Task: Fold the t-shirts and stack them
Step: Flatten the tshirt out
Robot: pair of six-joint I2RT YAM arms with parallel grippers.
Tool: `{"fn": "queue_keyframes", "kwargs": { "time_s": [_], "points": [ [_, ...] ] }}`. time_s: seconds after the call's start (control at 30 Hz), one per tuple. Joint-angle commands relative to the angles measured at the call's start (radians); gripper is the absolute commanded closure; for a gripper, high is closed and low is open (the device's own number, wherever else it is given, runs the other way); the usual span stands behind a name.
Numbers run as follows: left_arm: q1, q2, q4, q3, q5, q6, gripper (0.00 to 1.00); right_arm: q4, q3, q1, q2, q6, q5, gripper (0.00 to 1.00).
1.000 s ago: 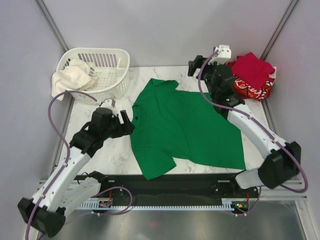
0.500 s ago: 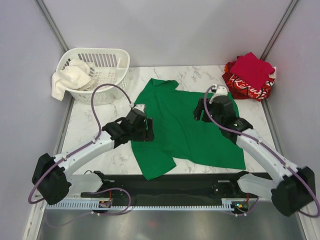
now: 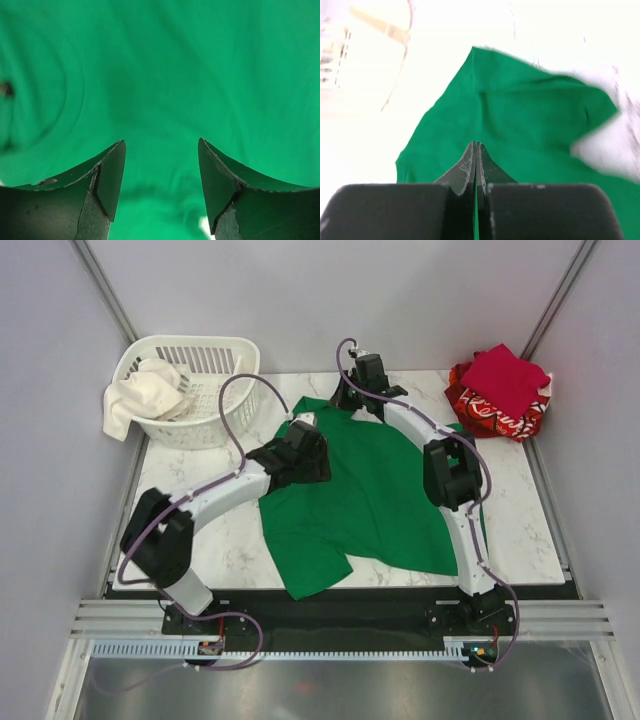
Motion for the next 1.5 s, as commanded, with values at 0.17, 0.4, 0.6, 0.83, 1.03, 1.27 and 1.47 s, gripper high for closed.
{"fn": "queue_keyframes", "kwargs": {
  "time_s": [0.17, 0.4, 0.6, 0.83, 1.03, 1.27, 1.47],
  "points": [
    [0.060, 0.287, 0.051, 0.105, 0.094, -0.077, 0.34, -0.053, 0.365, -0.005, 0.276, 0.048, -0.087, 1.00],
    [0.054, 0.204, 0.048, -0.068, 0.148, -0.209, 0.34, -0.007, 0.345, -0.004, 0.317, 0.031, -0.053, 1.00],
    [0.011, 0.120, 0.047, -0.145, 0.146, -0.198, 0.33, 0.007, 0.346, 0.004, 0.363, 0.036, -0.021, 1.00],
    [0.000, 0.121, 0.039, -0.146, 0.145, -0.184, 0.32, 0.017, 0.333, 0.019, 0.373, 0.037, -0.003, 1.00],
    [-0.009, 0.121, 0.034, -0.143, 0.140, -0.166, 0.32, 0.048, 0.334, 0.022, 0.376, 0.062, -0.009, 1.00],
    [-0.033, 0.097, 0.020, -0.157, 0.135, -0.157, 0.32, 0.158, 0.449, 0.019, 0.460, 0.092, 0.133, 1.00],
    [-0.052, 0.063, 0.011, -0.182, 0.138, -0.167, 0.32, 0.476, 0.524, -0.007, 0.546, 0.270, 0.354, 0.99]
  ]
}}
